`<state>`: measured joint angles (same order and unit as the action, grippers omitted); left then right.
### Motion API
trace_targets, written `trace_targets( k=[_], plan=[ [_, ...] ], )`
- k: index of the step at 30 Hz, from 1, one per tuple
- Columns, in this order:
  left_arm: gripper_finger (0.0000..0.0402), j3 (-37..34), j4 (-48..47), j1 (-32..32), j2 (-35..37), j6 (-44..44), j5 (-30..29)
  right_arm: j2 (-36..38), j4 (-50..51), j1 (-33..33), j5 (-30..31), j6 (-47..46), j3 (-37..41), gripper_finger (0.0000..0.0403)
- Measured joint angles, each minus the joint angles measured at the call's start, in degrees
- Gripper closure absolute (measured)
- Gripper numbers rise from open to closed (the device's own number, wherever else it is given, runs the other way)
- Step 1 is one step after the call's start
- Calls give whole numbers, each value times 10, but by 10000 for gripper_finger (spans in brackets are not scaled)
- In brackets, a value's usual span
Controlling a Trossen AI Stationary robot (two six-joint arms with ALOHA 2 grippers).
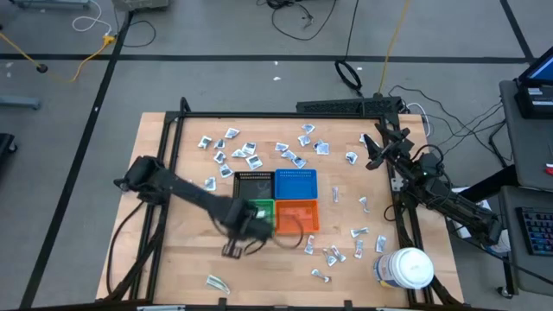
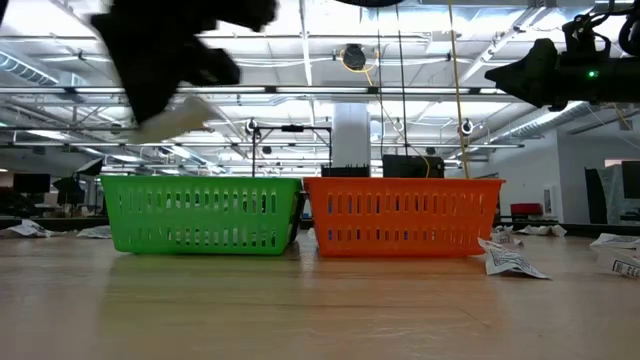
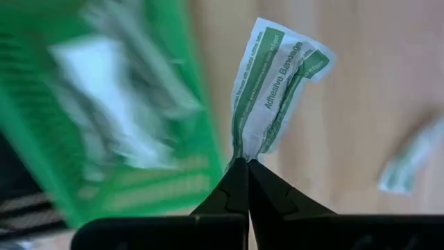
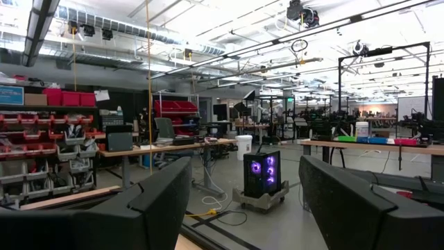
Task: Pick & Place First Aid Supplies
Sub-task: Put the bandage into the green bin
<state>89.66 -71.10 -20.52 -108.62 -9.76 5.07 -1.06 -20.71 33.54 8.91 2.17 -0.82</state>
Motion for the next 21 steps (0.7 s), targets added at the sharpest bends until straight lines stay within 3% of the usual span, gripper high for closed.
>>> trace_targets(
  k=[10, 21],
  plan=[
    [401, 32, -24, 110, 0, 9, -5, 0, 0, 0, 0, 0, 0, 140],
    [402, -24, 22, 120, -8, -10, -26, 0, 0, 0, 0, 0, 0, 140]
  ],
)
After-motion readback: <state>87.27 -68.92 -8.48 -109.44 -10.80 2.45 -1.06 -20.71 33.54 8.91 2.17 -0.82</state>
